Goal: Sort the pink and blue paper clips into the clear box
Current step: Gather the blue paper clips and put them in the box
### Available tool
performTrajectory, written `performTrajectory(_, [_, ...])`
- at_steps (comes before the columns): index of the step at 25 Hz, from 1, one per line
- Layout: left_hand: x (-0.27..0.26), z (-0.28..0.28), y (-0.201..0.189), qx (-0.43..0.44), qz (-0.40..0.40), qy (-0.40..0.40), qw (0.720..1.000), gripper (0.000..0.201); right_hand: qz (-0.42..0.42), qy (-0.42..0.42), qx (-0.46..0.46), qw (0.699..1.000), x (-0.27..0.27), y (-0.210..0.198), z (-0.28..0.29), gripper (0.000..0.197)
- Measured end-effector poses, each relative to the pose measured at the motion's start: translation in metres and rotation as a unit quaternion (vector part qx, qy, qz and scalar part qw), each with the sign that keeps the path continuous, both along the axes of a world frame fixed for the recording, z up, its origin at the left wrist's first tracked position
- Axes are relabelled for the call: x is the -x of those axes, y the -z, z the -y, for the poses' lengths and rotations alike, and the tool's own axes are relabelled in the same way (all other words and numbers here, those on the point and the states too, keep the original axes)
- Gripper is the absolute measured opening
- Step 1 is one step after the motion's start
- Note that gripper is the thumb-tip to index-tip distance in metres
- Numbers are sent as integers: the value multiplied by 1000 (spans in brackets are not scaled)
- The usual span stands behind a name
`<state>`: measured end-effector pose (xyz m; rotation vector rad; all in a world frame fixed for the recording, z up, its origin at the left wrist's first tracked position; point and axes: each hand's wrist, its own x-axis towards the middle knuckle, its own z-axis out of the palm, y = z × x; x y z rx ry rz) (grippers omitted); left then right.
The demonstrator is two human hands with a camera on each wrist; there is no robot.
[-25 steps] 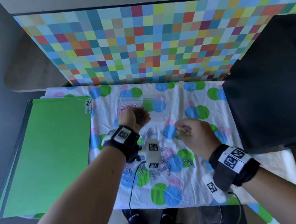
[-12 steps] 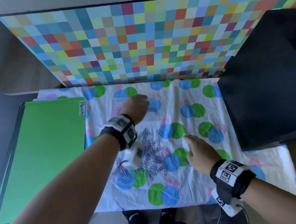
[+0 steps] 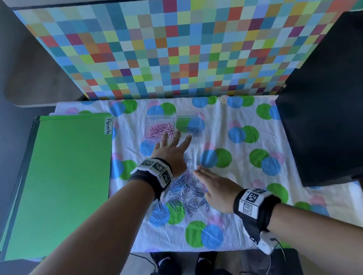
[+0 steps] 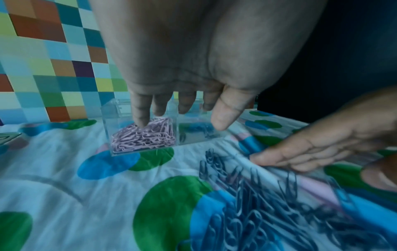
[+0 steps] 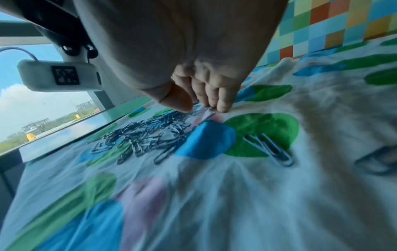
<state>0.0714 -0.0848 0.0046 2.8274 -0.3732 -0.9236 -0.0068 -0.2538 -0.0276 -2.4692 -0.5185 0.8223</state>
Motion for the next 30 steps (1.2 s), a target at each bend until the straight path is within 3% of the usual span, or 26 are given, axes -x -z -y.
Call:
performTrajectory(2, [-3, -4, -8, 35, 9, -13, 999, 82, 33, 35, -29, 998, -12, -2, -4, 63])
performTrajectory(4, [-1, -11, -12, 91, 70, -57, 992, 76, 62, 74, -16, 995, -29, 0, -6, 62])
performTrajectory(8, [21, -35, -14, 166, 149, -150, 963, 62, 47, -15, 26, 998, -47, -1, -24, 70])
performTrajectory(11, [42, -42, -6, 169, 124, -172, 963, 57, 54, -90, 68, 992, -56, 2, -38, 74])
performTrajectory(15, [64, -36, 12, 171, 66, -181, 966, 54, 136, -165, 85, 973, -45, 8, -30, 69])
performTrajectory(18, [80, -29, 24, 140, 40, -148, 978, 53, 163, -150, 44, 974, -31, 9, -11, 50])
performTrajectory(22, [91, -24, 29, 110, 34, -146, 983, 54, 155, -110, 73, 979, -31, 14, -7, 24])
performTrajectory(30, [85, -15, 26, 169, 56, -192, 965, 50, 150, -66, 96, 982, -39, 7, -11, 16])
